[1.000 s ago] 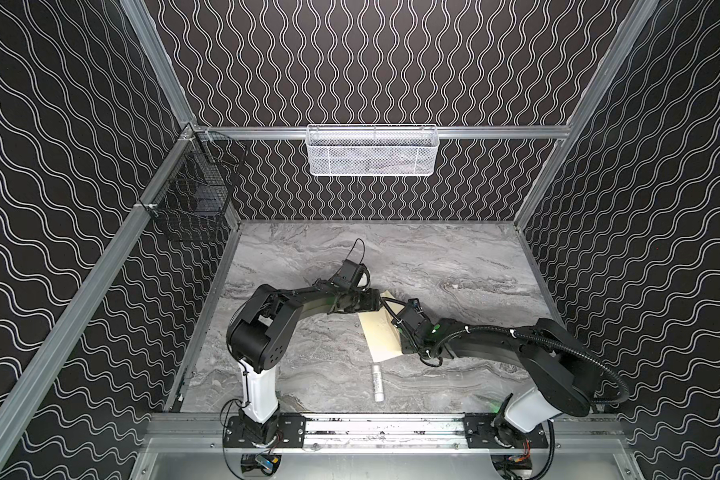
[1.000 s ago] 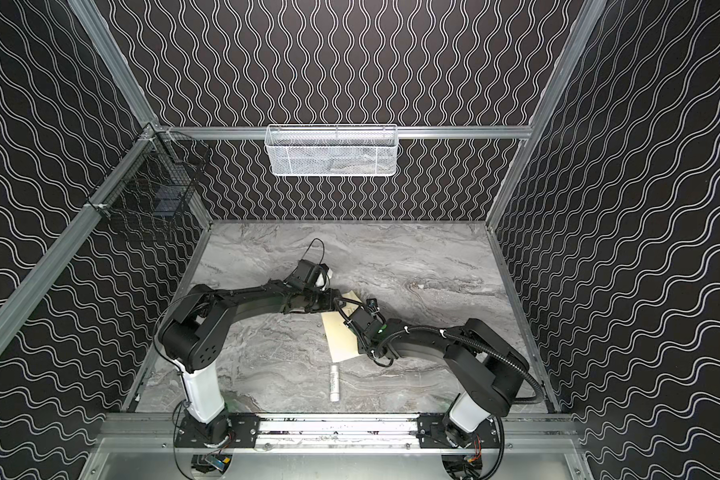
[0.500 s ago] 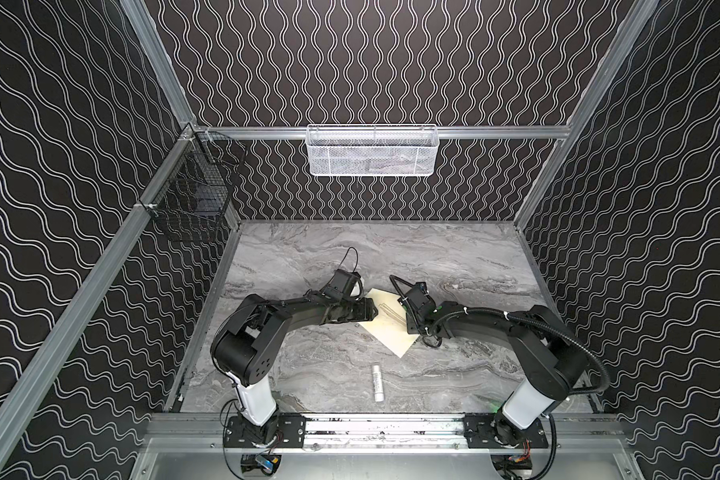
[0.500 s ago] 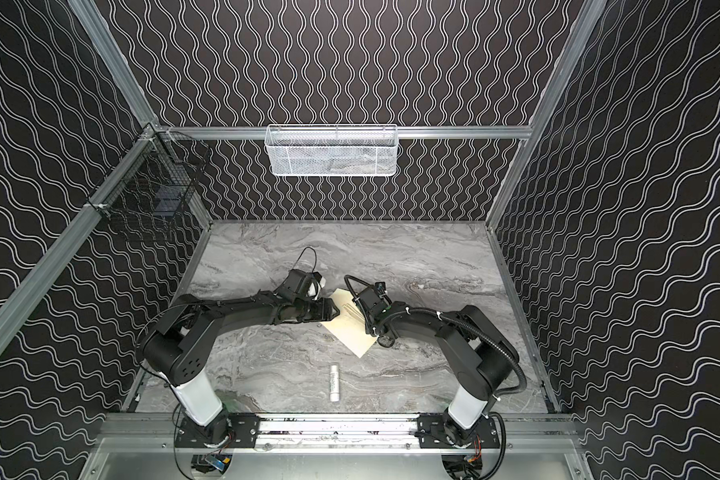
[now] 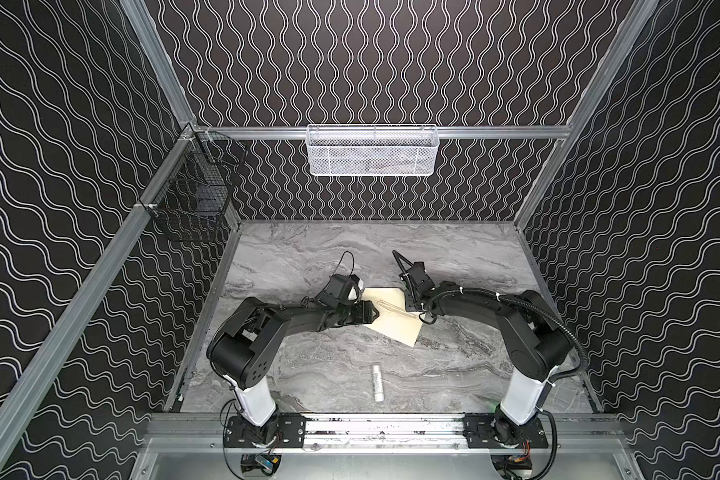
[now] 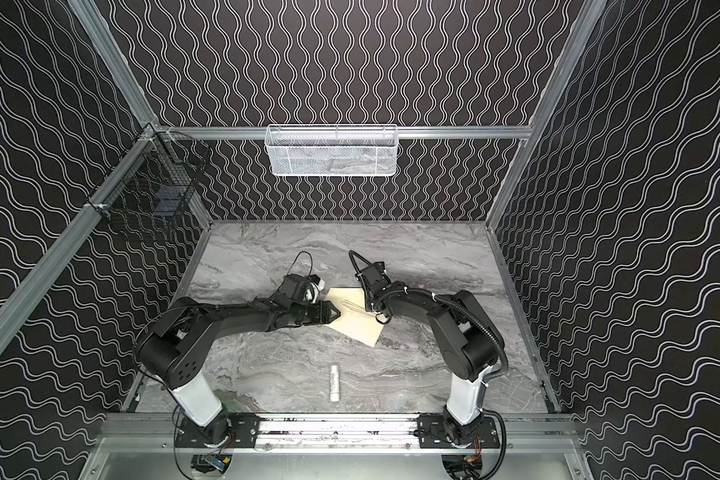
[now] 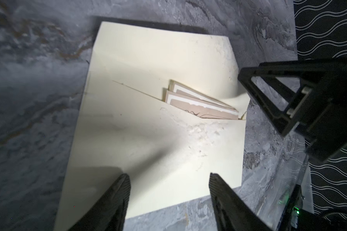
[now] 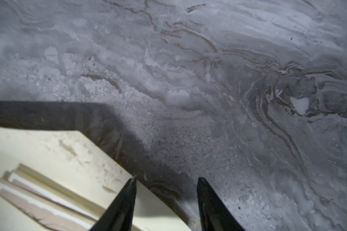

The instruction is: Place the letter into the envelope and seal it

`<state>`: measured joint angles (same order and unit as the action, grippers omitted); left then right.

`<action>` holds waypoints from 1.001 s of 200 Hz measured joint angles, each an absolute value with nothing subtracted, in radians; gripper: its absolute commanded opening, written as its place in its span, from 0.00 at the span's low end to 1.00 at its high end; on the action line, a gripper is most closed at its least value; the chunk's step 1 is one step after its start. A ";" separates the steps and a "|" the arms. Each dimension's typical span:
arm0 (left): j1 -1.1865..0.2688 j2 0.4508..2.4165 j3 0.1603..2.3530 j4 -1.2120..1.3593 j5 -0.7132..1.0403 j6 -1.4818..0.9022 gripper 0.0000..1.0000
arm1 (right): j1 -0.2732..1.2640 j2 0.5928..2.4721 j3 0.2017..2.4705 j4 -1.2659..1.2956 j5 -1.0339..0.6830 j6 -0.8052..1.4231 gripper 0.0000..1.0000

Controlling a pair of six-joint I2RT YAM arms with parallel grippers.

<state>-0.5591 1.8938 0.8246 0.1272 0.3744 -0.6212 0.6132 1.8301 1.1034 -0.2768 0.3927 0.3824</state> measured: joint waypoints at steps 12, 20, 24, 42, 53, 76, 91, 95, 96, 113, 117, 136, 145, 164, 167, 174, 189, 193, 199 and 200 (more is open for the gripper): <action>-0.559 1.871 0.836 0.065 0.371 -0.625 0.71 | 0.612 1.813 1.124 -0.286 0.379 0.382 0.53; -0.555 1.855 0.859 0.020 0.364 -0.624 0.72 | 0.612 1.783 1.119 -0.289 0.360 0.392 0.53; -0.552 1.847 0.873 0.003 0.362 -0.620 0.74 | 0.612 1.758 1.107 -0.287 0.345 0.402 0.53; -0.511 1.829 0.934 -0.047 0.339 -0.593 0.81 | 0.611 1.611 0.993 -0.271 0.248 0.467 0.52; -0.472 1.833 0.955 -0.076 0.297 -0.572 0.82 | 0.611 1.531 0.913 -0.278 0.179 0.521 0.52; -0.405 1.872 0.956 -0.120 0.262 -0.562 0.82 | 0.609 1.382 0.767 -0.284 0.054 0.632 0.52; -0.414 1.895 0.939 -0.130 0.259 -0.556 0.83 | 0.599 1.328 0.705 -0.284 -0.006 0.696 0.53; -0.421 1.895 0.935 -0.120 0.266 -0.548 0.83 | 0.595 1.317 0.691 -0.285 -0.017 0.711 0.54; -0.422 1.894 0.934 -0.118 0.267 -0.549 0.83 | 0.594 1.315 0.688 -0.285 -0.019 0.714 0.54; -0.453 1.886 0.900 -0.065 0.297 -0.553 0.85 | 0.573 1.283 0.632 -0.269 -0.067 0.771 0.54; -0.459 1.884 0.895 -0.056 0.303 -0.553 0.84 | 0.567 1.280 0.621 -0.263 -0.078 0.781 0.54; -0.488 1.874 0.864 -0.018 0.331 -0.555 0.79 | 0.552 1.288 0.591 -0.241 -0.123 0.813 0.53; -0.493 1.870 0.848 -0.001 0.346 -0.555 0.78 | 0.546 1.302 0.590 -0.226 -0.136 0.819 0.53; -0.497 1.860 0.821 0.029 0.360 -0.558 0.74 | 0.541 1.343 0.590 -0.191 -0.147 0.818 0.51; -0.498 1.858 0.818 0.030 0.361 -0.560 0.74 | 0.541 1.351 0.590 -0.188 -0.148 0.818 0.50; -0.500 1.849 0.809 0.031 0.364 -0.562 0.74 | 0.540 1.369 0.595 -0.185 -0.148 0.817 0.50; -0.505 1.827 0.789 0.022 0.368 -0.573 0.73 | 0.540 1.406 0.612 -0.181 -0.147 0.793 0.49; -0.507 1.821 0.784 0.020 0.369 -0.573 0.73 | 0.539 1.414 0.616 -0.179 -0.144 0.791 0.49; -0.509 1.813 0.776 0.017 0.371 -0.575 0.73 | 0.539 1.427 0.624 -0.175 -0.140 0.787 0.49; -0.509 1.812 0.775 0.016 0.371 -0.575 0.73 | 0.539 1.428 0.624 -0.174 -0.139 0.785 0.48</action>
